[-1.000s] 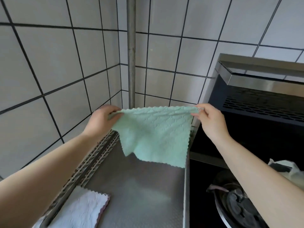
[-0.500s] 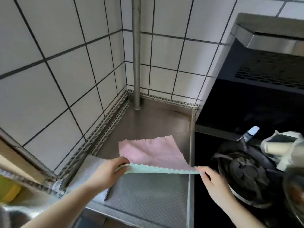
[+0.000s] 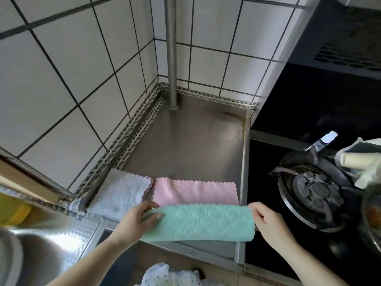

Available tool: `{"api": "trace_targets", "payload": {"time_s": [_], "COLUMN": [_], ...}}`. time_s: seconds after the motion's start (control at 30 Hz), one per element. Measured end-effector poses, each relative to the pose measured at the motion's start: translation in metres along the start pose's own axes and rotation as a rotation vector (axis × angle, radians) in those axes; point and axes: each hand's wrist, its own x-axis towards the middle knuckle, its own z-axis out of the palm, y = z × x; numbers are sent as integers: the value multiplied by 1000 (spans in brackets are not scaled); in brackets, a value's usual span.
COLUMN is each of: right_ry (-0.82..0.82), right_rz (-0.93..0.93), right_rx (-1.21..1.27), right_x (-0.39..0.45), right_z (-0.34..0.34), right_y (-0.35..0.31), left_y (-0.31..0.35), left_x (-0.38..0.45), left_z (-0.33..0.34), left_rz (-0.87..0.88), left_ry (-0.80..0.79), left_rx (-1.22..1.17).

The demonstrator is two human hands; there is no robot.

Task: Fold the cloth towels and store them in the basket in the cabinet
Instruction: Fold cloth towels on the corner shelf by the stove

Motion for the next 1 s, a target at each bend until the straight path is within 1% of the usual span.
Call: {"api": "trace_targets", "payload": {"time_s": [0.1,0.2,0.27,0.47,0.63,0.77,0.8,0.87,0.93,1.0], "right_ry": [70,76,69,8,17,-20,-15,86,210,258], "right_rz": [2,22,39,121,137,147,137,50,-139,-327], "right_rx": [-12,-29,-73,-136,-167,-195,-224,-322,-381,-396], "right_x": [25,52,67,92,101,102,102,98,92,80], "right_z": [0,3,6,10,11,9,8,7,12,34], "right_y": [-13,-23,-28,-29,-27,-29,-31,-31,-37,-49], "left_y": [7,11,10,12,13,12,13,16,21,24], "left_x": [21,48,63,93,107,109,107,97,84,71], "left_z": [-4,-6,-6,-3,2,3,3,9,22,46], "left_rz": [-44,-80,-89,-155,-198,-199,-160,37,247,369], "left_ry": [108,186,209,197,201,167,192,292,356,323], "left_rx": [-43,-8,35,80,113,180,208,321,436,522]}}
